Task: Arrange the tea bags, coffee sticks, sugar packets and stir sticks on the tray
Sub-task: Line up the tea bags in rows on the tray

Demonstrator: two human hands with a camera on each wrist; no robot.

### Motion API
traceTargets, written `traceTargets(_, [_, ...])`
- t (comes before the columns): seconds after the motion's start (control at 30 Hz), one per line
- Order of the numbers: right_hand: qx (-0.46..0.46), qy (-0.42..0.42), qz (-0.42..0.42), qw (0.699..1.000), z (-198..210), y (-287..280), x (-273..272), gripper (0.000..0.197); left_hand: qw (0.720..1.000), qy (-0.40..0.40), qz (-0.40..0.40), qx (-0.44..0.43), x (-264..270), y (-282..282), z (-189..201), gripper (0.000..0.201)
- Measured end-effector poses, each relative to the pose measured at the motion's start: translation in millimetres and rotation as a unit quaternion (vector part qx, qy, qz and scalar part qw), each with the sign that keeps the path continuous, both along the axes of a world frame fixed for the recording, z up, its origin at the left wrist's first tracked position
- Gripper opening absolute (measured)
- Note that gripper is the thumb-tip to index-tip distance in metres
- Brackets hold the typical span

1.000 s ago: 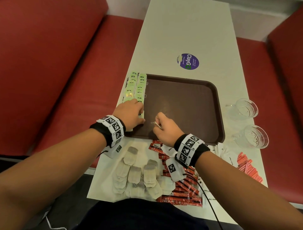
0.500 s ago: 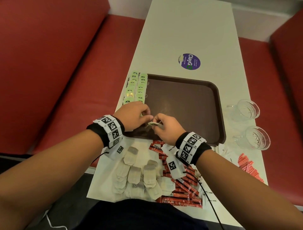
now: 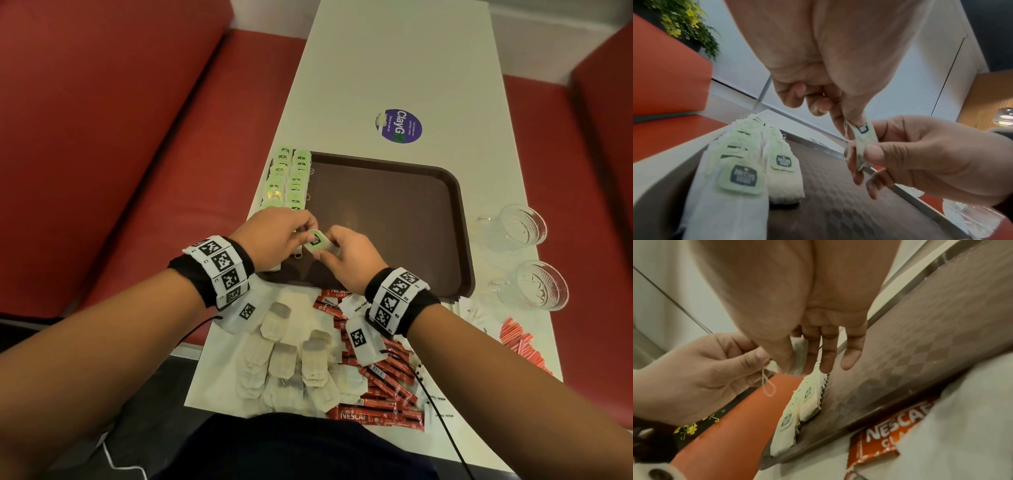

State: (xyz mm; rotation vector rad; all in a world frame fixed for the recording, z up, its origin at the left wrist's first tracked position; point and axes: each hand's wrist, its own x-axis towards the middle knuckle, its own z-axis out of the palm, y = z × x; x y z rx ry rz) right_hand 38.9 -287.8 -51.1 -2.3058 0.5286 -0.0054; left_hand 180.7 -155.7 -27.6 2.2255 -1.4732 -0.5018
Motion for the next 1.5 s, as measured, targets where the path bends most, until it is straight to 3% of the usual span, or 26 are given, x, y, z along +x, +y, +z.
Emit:
traceTargets(0.1, [0.016,0.043,0.015,0.999,-3.3,-2.6,-3.4,0.031,0.997,-0.032,0.001,0.067,12.4,3.4,-4.3,0.009])
traceTargets(0.23, [-0.033,0.151,0.076,0.985,-8.5,-8.2,-14.1,0.029,0.981,-0.023,-0.012,0.190,27.1,7.4,-20.3,0.018])
traceTargets(0.6, [-0.077,0.202,0.115,0.970,-9.5,-3.2,-17.8,0.022,0.982,-0.091,0.105,0.130,20.6,-12.3,-33.1,0.022])
traceTargets(0.77, [-0.085,0.210,0.118,0.967,-9.1,-2.3,-18.0,0.022,0.956,-0.170,0.102,0.215,-1.9,-16.7,-38.4,0.043])
traceTargets(0.97, [-0.105,0.215,0.127,0.963,-6.6,1.7,-17.6,0.022,0.952,-0.178,0.113,0.223,-2.1,-17.1,-35.5,0.043])
traceTargets(1.07, [-0.114,0.192,0.132,0.966,-4.1,7.5,-18.9,0.024,0.972,-0.125,0.092,0.175,-2.4,-5.8,-21.1,0.040])
traceTargets(1.17, [-0.110,0.146,0.163,0.970,-1.2,17.3,-24.2,0.031,0.990,-0.047,0.017,0.132,-8.6,16.6,-6.2,0.024])
traceTargets(1.3, [-0.070,0.165,0.261,0.949,5.1,34.2,-35.4,0.021,0.975,-0.021,-0.116,0.187,-22.5,53.4,-6.3,0.014])
traceTargets(1.4, [-0.043,0.198,0.298,0.933,3.8,46.4,-45.5,0.010,0.962,-0.029,-0.158,0.220,-29.4,75.3,-18.6,0.027])
traceTargets(1.5, [-0.043,0.218,0.308,0.925,-1.4,53.9,-54.2,0.022,0.962,-0.026,-0.159,0.221,-35.5,89.9,-29.8,0.040])
